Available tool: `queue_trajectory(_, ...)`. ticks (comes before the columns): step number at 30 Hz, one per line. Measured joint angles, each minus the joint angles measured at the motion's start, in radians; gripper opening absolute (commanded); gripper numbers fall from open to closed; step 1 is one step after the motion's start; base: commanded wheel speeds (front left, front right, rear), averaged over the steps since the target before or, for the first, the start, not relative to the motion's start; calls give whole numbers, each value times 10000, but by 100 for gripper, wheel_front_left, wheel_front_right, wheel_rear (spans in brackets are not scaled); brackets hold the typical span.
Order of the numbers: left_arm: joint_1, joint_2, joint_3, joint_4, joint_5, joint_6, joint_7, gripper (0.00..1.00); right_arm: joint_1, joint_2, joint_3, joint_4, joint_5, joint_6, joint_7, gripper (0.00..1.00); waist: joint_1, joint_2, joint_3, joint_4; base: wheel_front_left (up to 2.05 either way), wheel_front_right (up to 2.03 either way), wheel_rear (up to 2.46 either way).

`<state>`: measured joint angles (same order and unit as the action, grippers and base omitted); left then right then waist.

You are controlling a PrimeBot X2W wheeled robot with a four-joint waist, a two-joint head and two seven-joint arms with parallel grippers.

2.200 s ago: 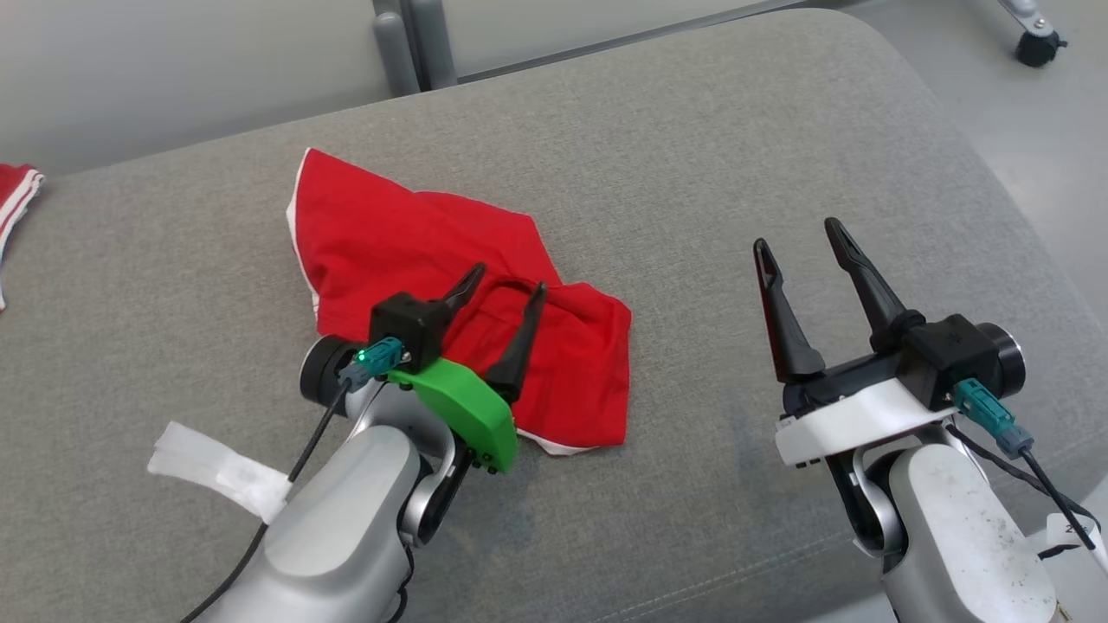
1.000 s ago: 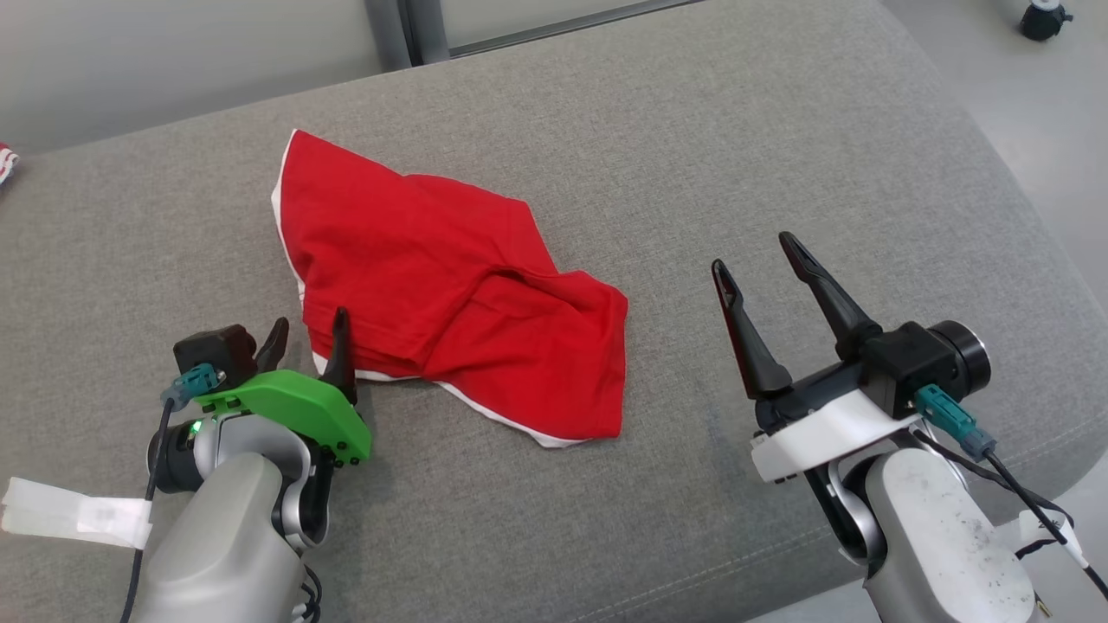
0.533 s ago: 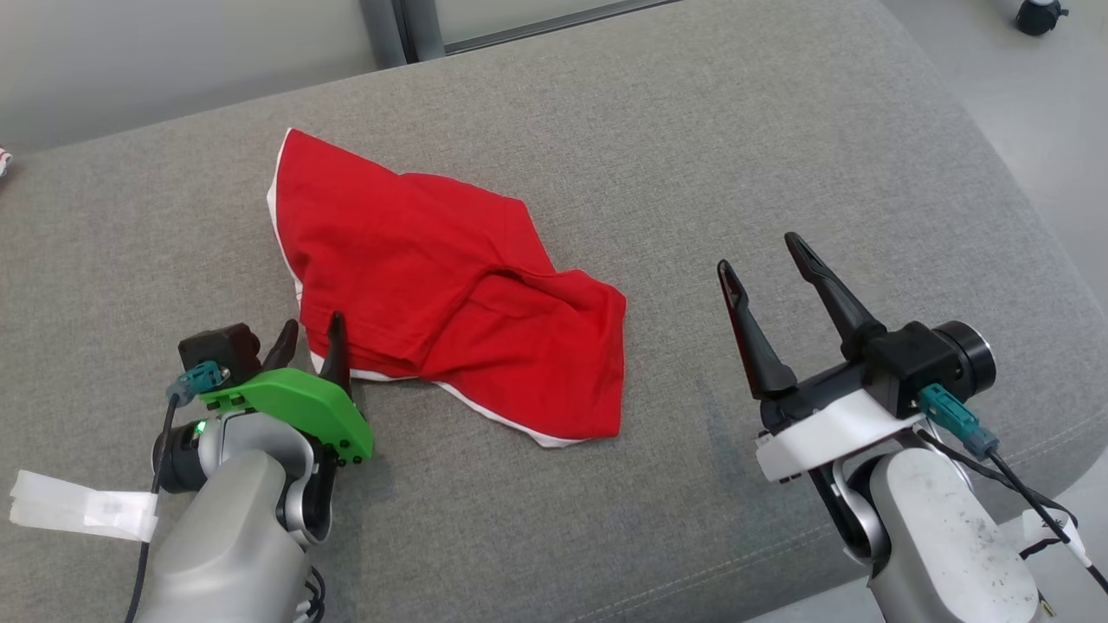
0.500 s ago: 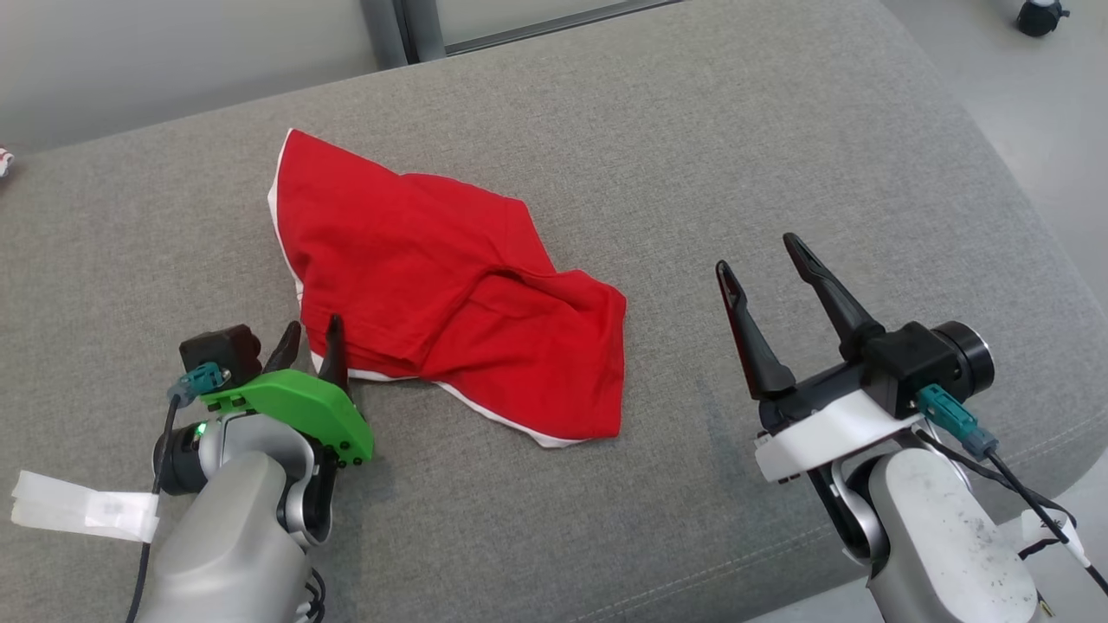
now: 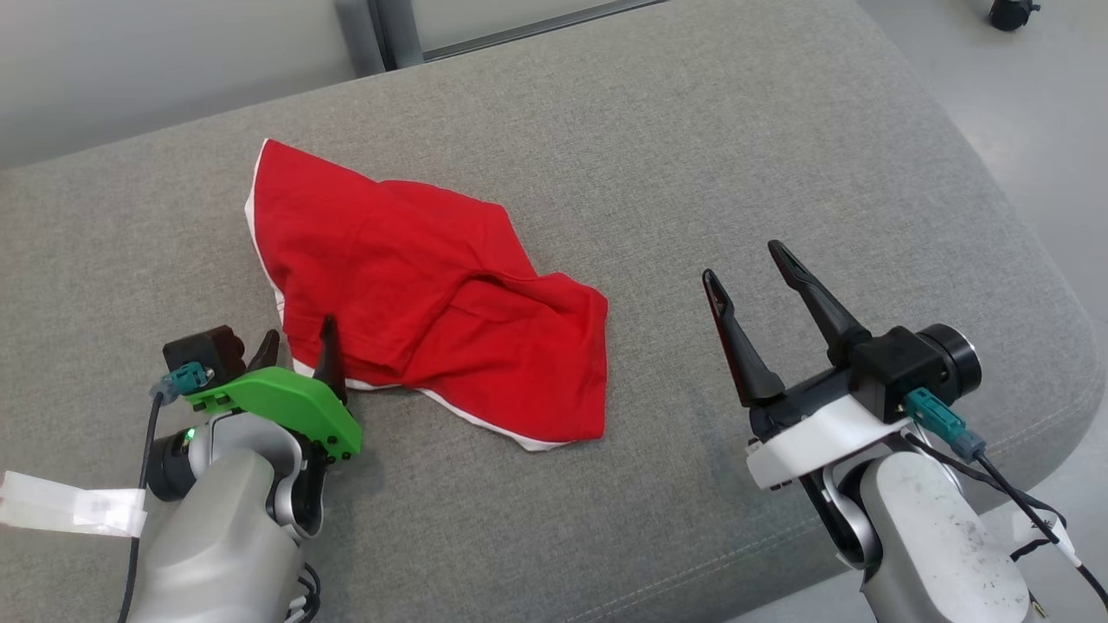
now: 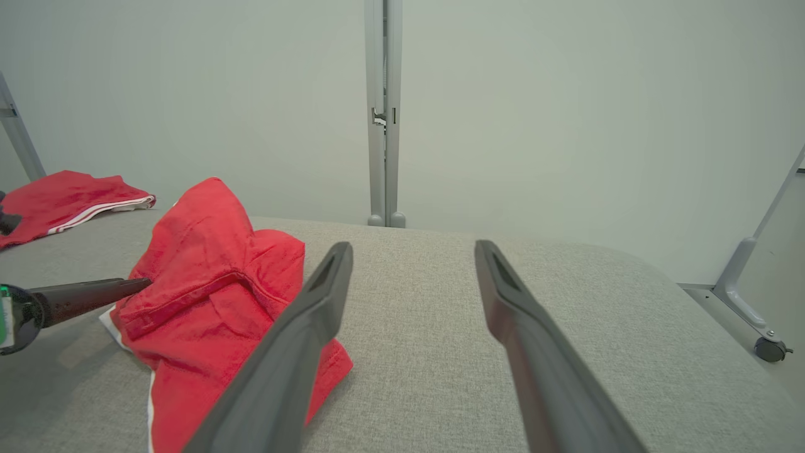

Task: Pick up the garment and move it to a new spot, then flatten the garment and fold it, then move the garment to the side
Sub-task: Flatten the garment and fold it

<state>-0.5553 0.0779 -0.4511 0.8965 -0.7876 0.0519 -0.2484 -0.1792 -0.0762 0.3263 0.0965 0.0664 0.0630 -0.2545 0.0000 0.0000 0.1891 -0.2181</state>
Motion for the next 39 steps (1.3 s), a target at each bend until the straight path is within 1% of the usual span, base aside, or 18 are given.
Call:
queue_trajectory(4,-201,-29,6,111,0,-86,0,100,-1,-10,-96,0,0,-4,0,100,0,0,64,-85,0,0,0)
queue_trajectory(5,-244,-46,6,155,2,-88,-2,96,-1,-13,-117,0,0,-4,0,100,0,0,73,-94,0,0,0)
queue_trajectory(6,-277,-56,6,207,2,-90,-2,86,-1,-13,-123,0,0,-4,0,100,0,0,80,-101,0,0,0)
queue_trajectory(8,-315,-59,0,303,13,-92,-2,42,-1,-10,-121,0,0,-4,0,100,0,0,92,-115,0,0,0)
queue_trajectory(9,-334,-59,2,324,59,-90,-2,0,-2,-10,-123,0,-2,-4,-2,100,0,0,97,-121,0,0,0)
queue_trajectory(15,-648,-46,100,-52,489,-82,-2,0,-2,-35,-337,-17,0,-46,0,100,0,0,107,-68,0,0,0)
queue_trajectory(17,-898,-46,190,-564,844,-73,-2,0,-1,-50,-426,-29,0,-115,-2,100,0,0,90,48,0,0,0)
queue_trajectory(19,-963,-54,211,-794,941,-75,-2,0,0,-48,-431,-31,0,-115,-2,100,0,0,80,95,0,0,0)
queue_trajectory(21,-1156,-69,253,-1530,1438,-73,-2,0,0,-33,-426,-35,4,-115,-2,100,0,0,32,237,0,0,0)
queue_trajectory(22,-1156,-69,253,-1530,1438,-73,-2,0,0,-33,-426,-35,4,-115,-2,100,0,0,32,237,0,0,0)
queue_trajectory(30,-1317,-253,173,-3279,2466,-63,-33,0,4,23,-293,-8,21,-107,-2,100,0,0,-261,449,0,0,0)
queue_trajectory(32,-1316,-255,-21,-3599,2640,-61,-33,0,20,21,-318,-6,21,-107,0,100,0,0,-336,469,0,0,0)
queue_trajectory(35,-1290,-278,-711,-3893,3108,-111,-33,0,33,23,-339,12,23,-107,0,100,0,0,-435,498,0,0,0)
queue_trajectory(39,-895,-332,-1701,-3745,3402,-339,-35,0,33,48,-217,38,40,-104,0,100,0,0,-522,452,0,0,0)
